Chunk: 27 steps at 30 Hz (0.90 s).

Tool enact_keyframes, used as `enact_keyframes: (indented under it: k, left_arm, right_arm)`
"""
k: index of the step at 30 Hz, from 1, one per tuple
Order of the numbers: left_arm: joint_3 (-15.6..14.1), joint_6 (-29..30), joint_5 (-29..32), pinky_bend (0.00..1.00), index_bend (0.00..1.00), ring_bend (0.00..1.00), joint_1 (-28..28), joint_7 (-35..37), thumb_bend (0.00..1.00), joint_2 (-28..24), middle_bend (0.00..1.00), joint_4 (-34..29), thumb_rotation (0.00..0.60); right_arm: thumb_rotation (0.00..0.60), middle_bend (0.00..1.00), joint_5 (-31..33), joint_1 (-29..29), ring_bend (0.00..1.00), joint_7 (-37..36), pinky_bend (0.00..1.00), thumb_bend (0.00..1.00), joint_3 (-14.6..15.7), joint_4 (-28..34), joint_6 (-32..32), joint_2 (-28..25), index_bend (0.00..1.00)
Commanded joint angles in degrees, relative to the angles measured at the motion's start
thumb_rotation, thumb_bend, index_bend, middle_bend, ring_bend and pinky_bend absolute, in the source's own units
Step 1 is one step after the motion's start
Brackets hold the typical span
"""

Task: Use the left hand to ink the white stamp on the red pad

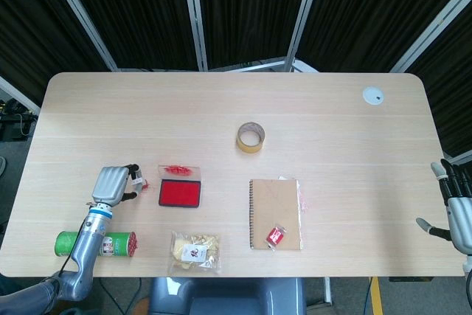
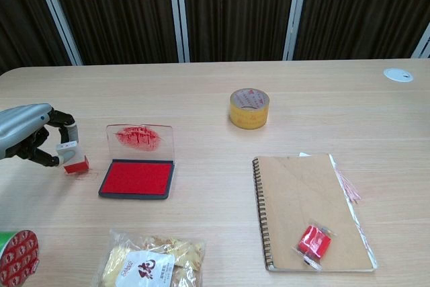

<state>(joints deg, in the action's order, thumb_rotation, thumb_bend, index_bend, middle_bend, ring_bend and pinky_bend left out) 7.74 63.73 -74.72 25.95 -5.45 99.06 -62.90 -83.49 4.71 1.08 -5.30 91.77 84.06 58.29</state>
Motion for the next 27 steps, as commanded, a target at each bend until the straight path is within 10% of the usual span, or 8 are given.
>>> enact_keyframes:
  k: [1,10,27]
  left_arm:
    - [0.32,0.43,-0.63,0.9,0.55,0.88,0.12,0.86,0.34,-2.18,0.55,-4.54,0.6]
    - [-0.11,-4.33,-0.73,0.9,0.57,0.89,2.25,0.64,0.34,-8.79,0.56,-18.69,0.6]
    - [0.85,-4.84,2.61,0.9,0.59,0.89,5.93,-9.63,0.35,-0.19,0.57,-12.87,0.6]
  right_arm:
    - [0.6,0.0,0.1,0.0,0.0,-0.06,0.0,0.0,-0.04,0.01,-0.03,-0.03,0.0]
    - [0.6,0.0,0.4,0.04,0.0,-0.44,0.0,0.0,-0.14,-0.06,-0.23,-0.15,0.0]
    - [0.6,0.0,1.99,0.32,0.0,-1.69,0.0,0.0,-0.74,-1.05,-1.22,-0.23,0.0]
